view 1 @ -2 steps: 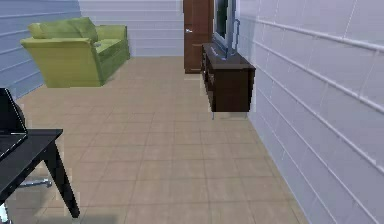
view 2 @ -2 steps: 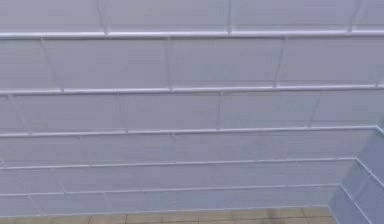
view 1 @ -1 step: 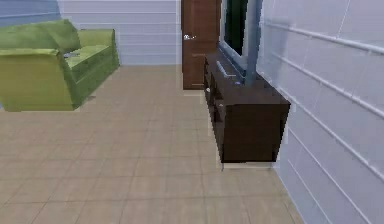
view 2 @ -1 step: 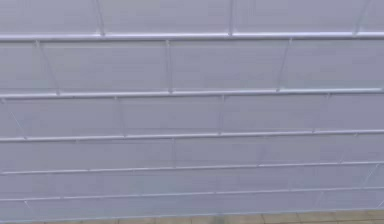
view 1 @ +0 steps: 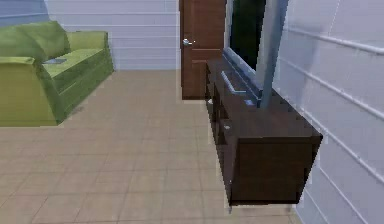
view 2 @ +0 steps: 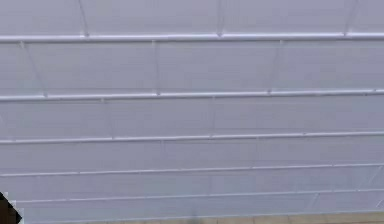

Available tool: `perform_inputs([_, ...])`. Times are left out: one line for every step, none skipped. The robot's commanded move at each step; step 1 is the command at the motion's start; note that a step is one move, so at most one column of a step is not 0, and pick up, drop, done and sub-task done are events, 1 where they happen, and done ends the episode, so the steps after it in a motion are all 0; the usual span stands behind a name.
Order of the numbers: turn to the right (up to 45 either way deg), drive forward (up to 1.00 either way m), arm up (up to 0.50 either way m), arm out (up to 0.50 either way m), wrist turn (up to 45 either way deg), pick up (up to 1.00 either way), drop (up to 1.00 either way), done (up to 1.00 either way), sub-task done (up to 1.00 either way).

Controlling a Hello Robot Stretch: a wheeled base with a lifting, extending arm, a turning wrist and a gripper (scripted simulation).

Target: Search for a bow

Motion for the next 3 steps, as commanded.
perform_inputs([-18.0, 0.0, 0.0, 0.0, 0.0, 0.0, 0.0, 0.0, 0.0])
perform_inputs([0.0, 0.05, 0.0, 0.0, 0.0, 0.0, 0.0, 0.0, 0.0])
perform_inputs([3.0, 0.0, 0.0, 0.0, 0.0, 0.0, 0.0, 0.0, 0.0])
